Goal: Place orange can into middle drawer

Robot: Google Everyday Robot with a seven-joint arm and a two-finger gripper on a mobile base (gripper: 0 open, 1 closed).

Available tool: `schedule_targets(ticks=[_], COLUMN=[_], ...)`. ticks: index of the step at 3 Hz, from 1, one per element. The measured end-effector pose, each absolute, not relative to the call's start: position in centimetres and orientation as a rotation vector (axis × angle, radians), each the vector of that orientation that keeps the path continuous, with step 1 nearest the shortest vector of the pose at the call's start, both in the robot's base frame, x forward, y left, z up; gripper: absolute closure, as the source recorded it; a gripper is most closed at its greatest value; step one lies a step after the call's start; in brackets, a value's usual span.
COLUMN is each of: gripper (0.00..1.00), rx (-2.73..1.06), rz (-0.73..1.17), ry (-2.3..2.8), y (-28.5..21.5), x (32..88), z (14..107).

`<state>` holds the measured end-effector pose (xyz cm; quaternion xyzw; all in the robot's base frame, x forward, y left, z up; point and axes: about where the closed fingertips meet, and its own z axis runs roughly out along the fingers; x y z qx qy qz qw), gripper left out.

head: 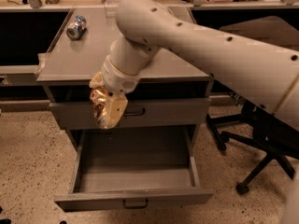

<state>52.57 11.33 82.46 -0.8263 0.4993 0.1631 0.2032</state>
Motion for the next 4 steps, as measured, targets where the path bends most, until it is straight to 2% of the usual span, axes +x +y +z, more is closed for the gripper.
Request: schedule_targets(ticks=[1, 2, 3, 4], gripper=[1.0, 1.0, 1.0, 1.0], rx=[-2.262, -2.258, -2.188, -2.097], rz=[0.453, 0.45, 0.403, 0.41], ry=[1.493, 1.5, 1.593, 1.734], y=[7.4, 7.2, 5.4, 1.5], x=[51.6, 51.7, 52.3, 50.9], z=[79.2, 78.9, 74.1, 65.3])
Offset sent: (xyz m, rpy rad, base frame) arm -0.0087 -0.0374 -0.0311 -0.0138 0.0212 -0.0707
